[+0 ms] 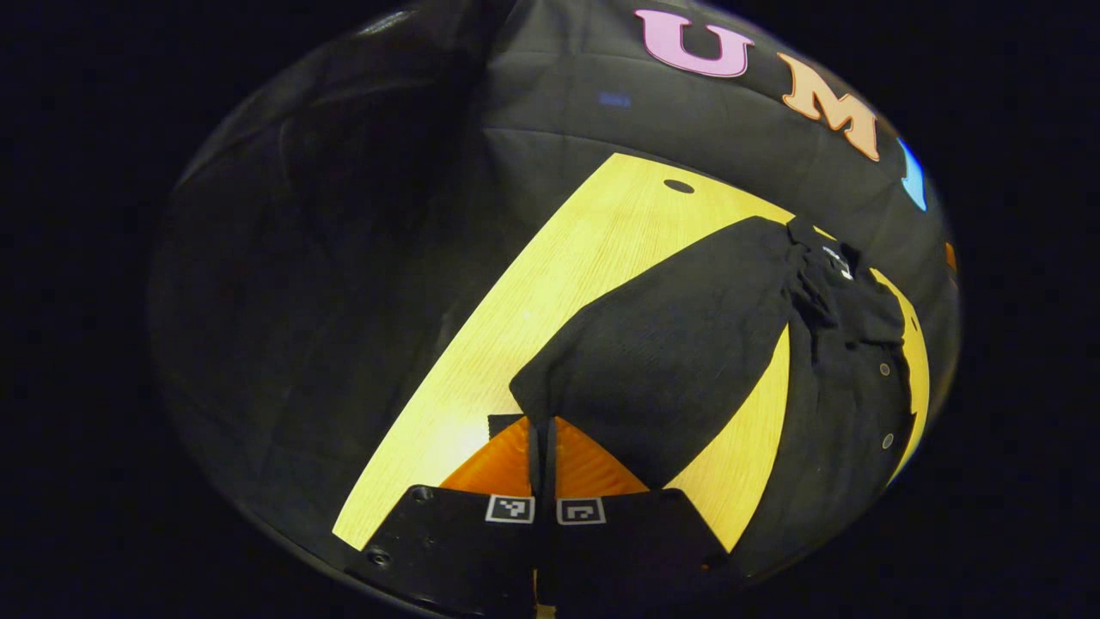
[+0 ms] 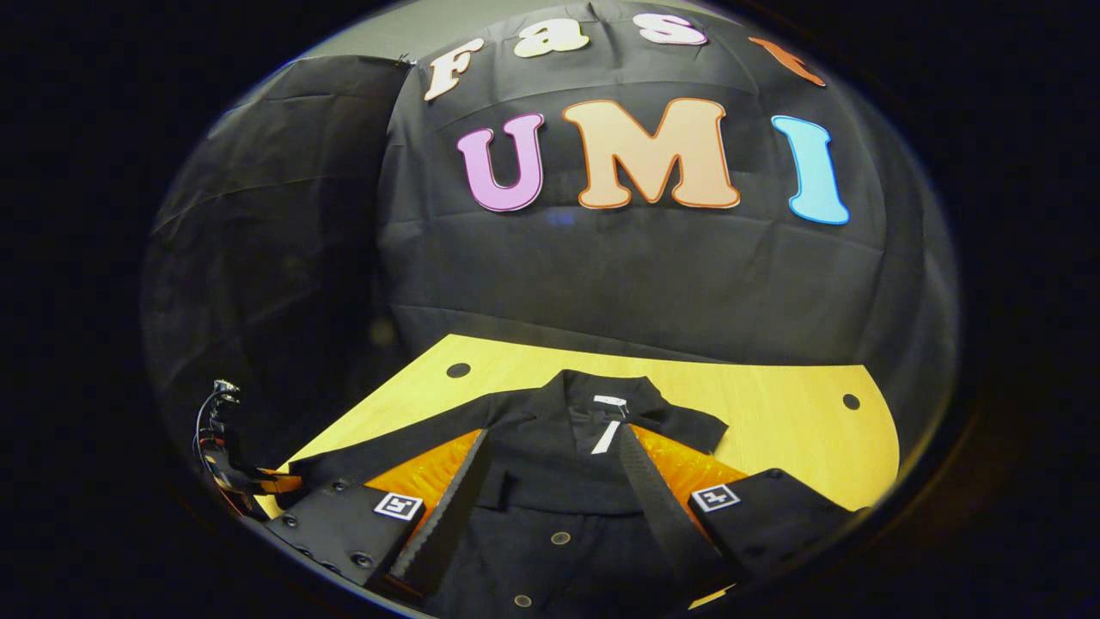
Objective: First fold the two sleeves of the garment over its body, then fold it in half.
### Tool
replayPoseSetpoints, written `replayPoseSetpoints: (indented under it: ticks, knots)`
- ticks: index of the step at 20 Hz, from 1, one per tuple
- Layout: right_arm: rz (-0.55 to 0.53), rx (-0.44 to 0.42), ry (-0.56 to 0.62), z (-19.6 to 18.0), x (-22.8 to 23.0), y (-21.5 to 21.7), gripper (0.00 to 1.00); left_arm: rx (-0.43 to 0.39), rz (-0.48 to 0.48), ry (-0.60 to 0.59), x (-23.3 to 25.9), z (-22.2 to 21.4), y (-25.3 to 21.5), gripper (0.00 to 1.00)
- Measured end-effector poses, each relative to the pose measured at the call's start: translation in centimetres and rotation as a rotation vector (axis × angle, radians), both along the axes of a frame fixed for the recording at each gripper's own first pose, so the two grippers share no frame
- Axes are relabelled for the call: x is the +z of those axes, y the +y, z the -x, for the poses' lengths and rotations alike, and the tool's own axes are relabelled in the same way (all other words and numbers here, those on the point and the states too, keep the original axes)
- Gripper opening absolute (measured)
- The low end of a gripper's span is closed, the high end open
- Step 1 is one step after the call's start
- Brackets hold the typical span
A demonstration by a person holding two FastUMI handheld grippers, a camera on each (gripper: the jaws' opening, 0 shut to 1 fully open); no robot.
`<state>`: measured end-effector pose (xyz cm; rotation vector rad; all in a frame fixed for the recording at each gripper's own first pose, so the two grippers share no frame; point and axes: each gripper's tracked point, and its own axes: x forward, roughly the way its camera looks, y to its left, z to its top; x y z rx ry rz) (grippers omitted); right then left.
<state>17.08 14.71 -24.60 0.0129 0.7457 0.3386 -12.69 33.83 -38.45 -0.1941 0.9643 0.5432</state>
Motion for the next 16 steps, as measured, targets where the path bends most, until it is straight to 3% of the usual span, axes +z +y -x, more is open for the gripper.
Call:
replayPoseSetpoints:
  ticks: [6,16]
  knots:
    - [-0.005,-0.002,-0.068,0.5,2.5,-2.5,0.98,-0.118,-0.104,-0.106,6.7,-5.1,-1.3,0.0]
    - [-0.014,-0.054,-0.08,3.5,2.3,-7.9,0.97,-0.355,-0.112,-0.277,14.6,-16.7,-9.7,0.0]
